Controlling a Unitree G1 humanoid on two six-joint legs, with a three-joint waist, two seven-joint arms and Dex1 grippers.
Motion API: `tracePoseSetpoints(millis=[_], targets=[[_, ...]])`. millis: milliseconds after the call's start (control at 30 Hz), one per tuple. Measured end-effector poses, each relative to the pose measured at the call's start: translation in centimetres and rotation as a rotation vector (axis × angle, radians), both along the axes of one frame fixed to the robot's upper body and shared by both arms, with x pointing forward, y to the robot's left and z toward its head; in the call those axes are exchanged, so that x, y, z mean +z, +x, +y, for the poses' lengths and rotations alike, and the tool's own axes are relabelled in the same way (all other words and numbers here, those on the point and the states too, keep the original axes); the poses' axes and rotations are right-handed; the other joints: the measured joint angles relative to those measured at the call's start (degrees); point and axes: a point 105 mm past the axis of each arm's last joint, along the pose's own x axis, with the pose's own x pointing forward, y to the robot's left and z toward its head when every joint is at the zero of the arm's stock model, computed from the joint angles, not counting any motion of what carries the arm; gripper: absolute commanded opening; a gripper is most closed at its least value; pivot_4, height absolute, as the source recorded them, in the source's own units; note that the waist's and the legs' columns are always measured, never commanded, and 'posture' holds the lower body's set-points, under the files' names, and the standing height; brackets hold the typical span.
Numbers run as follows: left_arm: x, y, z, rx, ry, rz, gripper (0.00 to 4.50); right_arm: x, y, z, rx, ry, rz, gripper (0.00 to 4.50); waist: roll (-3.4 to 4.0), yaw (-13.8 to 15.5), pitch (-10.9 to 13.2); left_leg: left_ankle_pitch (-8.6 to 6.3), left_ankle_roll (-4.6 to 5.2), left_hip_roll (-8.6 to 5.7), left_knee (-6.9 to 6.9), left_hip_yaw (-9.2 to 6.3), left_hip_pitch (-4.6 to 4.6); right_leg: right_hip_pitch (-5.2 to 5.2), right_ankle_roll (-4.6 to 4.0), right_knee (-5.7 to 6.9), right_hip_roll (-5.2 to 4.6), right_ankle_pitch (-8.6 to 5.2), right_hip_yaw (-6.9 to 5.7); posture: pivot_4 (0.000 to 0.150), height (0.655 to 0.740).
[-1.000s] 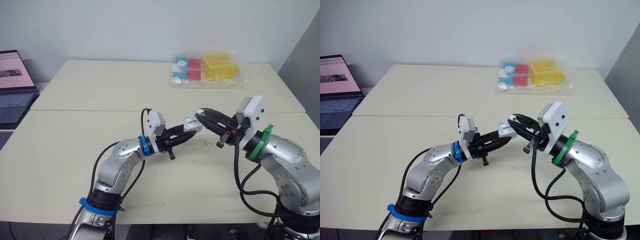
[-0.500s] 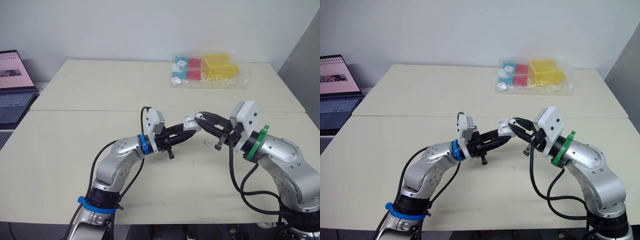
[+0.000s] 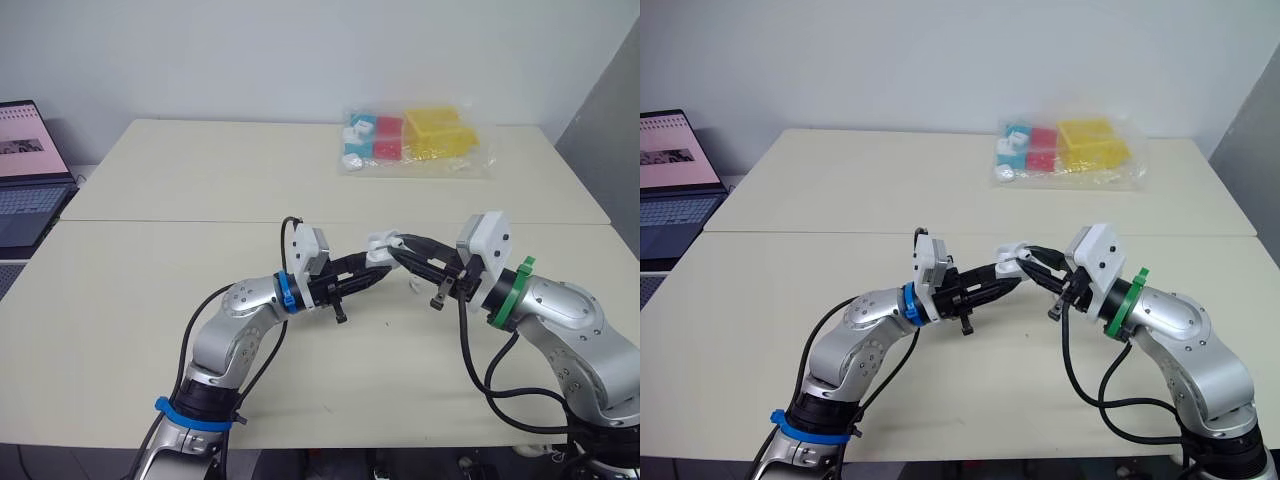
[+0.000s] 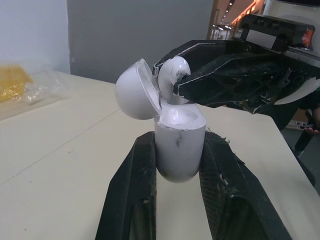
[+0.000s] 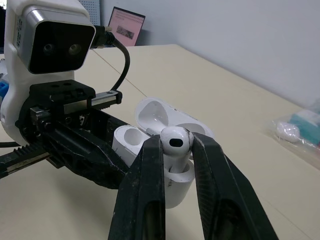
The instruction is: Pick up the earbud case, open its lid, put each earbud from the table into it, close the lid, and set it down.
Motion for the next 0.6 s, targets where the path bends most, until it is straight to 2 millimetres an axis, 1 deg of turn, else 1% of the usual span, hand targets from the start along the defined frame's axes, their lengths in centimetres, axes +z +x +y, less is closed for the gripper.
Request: tracePoseSetpoints(millis=[67,333,500,567,600], targets=[[0.0,0.0,0.0,0.004,0.003,-0.008,0.79,-0.1,0.0,-0.1,-0.001,-0.013,0.006,1.79,0.0,0.0,0.0,0.0,0.0,0.0,0.0,0.01,0.0,0.0,0.0,0.0,0.0,0.0,0.0,0.15,0.7364],[0.1,0.1,0.0,0.007,-0.002,-0.022,0.79,0.4,-0.2,-1.3,-0.014,-0.017,0.045,1.8,0.0,0.0,0.0,0.0,0.0,0.0,0.0,0.0,-0.02,0.0,0.0,-0.01,0.0,0.0,-0.01,0.15,0.7364],[-0.1,0.5,0.2,0.031,-0.002,-0.021,0.79,1.8,-1.0,-2.9,-0.019,-0.015,0.068,1.8,0.0,0.1,0.0,0.0,0.0,-0.01,-0.01,0.01,-0.03,0.0,0.0,-0.03,-0.01,0.0,-0.02,0.15,0.7364],[-0.3,1.0,0.6,0.067,-0.004,-0.011,0.79,1.7,-1.4,-4.1,-0.047,-0.059,0.099,1.8,-0.01,0.2,0.0,0.0,0.0,0.0,-0.01,0.03,-0.05,0.02,0.0,-0.07,-0.01,0.0,-0.06,0.15,0.7364],[-0.5,1.3,0.9,0.088,0.001,-0.009,0.79,1.3,-1.5,-4.7,-0.077,-0.081,0.121,1.8,-0.01,0.2,0.0,0.0,0.01,0.0,-0.02,0.04,-0.05,0.01,0.0,-0.08,-0.01,0.0,-0.07,0.15,0.7364]])
